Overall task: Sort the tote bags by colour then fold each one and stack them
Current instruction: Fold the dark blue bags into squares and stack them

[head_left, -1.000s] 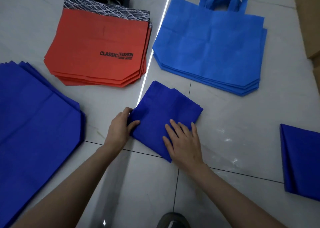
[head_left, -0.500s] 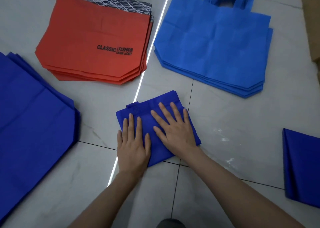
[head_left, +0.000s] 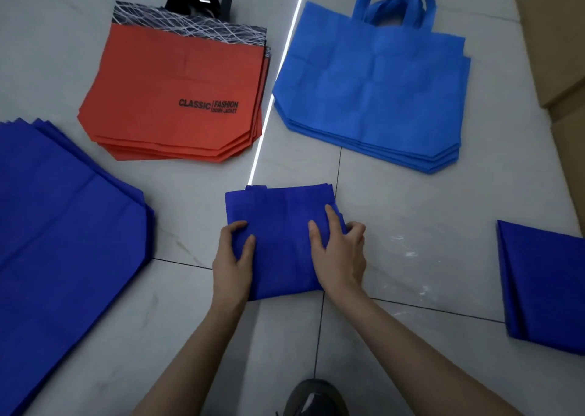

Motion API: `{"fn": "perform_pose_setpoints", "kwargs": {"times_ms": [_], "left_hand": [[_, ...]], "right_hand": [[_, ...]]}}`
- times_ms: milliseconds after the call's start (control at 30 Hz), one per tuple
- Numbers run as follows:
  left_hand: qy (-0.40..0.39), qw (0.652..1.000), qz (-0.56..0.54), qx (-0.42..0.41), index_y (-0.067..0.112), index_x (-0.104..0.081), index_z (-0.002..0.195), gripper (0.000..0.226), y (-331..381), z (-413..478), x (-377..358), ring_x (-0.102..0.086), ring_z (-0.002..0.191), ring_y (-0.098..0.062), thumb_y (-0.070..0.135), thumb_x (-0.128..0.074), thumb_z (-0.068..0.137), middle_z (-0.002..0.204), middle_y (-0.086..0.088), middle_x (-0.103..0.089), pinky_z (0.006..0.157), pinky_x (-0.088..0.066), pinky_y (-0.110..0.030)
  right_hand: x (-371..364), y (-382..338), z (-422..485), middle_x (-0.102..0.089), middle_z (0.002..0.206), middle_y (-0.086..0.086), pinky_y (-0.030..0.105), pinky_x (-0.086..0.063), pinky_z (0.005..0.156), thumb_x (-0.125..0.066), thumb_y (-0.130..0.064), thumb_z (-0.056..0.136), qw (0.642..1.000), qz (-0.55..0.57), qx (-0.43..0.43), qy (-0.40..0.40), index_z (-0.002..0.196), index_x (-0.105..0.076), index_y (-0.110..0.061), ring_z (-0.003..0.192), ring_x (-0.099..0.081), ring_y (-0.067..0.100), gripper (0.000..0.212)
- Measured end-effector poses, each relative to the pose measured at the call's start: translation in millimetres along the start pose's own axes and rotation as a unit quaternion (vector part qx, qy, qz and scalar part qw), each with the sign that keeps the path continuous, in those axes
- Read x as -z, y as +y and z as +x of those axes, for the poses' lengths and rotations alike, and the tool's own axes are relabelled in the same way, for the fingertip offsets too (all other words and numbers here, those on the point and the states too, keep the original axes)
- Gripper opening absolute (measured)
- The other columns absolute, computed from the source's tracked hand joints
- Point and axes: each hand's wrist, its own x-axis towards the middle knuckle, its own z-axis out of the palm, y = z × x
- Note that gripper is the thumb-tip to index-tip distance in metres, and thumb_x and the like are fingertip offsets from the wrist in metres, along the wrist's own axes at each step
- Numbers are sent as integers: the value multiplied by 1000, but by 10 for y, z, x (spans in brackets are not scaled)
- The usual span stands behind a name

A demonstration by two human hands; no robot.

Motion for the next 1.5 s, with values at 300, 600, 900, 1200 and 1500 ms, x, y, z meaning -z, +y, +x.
{"fn": "perform_pose_setpoints", "kwargs": {"times_ms": [300,600,900,1200,1500], "left_hand": [[-142,987,-77,0,32,-58,105,15,333,89,-123,-59,103,-16,24,-58,92,116,7,-57,77,-52,-32],[-288,941,41,-174,36,-54,119,30,1162,-36,-1114,-48,121,-22,26,-59,91,136,1,-46,103,-42,-38],[-324,835,302,-326,22,-46,138,66,488,-469,-1577,-31,137,-32,58,-47,82,151,-10,-31,107,-28,-48],[-364,762,432,-317,35,12,140,106,44,-426,-1376,19,137,-6,93,11,52,147,17,22,114,0,-42],[-364,774,395,-337,39,2,143,98,-17,-412,-1337,18,138,-2,91,7,61,151,19,14,112,7,-35]], "right_hand": [[613,485,-182,-41,131,-8,20,-42,94,-50,-6,91,913,395,3,-99,130,-47,-41,113,-47,2,52],[1239,1245,-408,-60,119,-14,30,-54,86,-55,-1,89,749,643,-142,78,115,-66,-32,103,-62,9,41],[1551,2220,-368,-49,132,-1,20,-52,71,-51,1,92,562,612,-325,451,125,-56,-26,101,-58,14,43],[1320,2275,-340,-21,152,18,51,-20,111,-62,-32,89,844,49,-329,420,144,-32,-17,137,-26,35,65],[1313,2316,-26,16,158,5,57,-4,114,-34,-37,101,941,-295,-160,37,148,10,-40,144,9,38,65]]}}
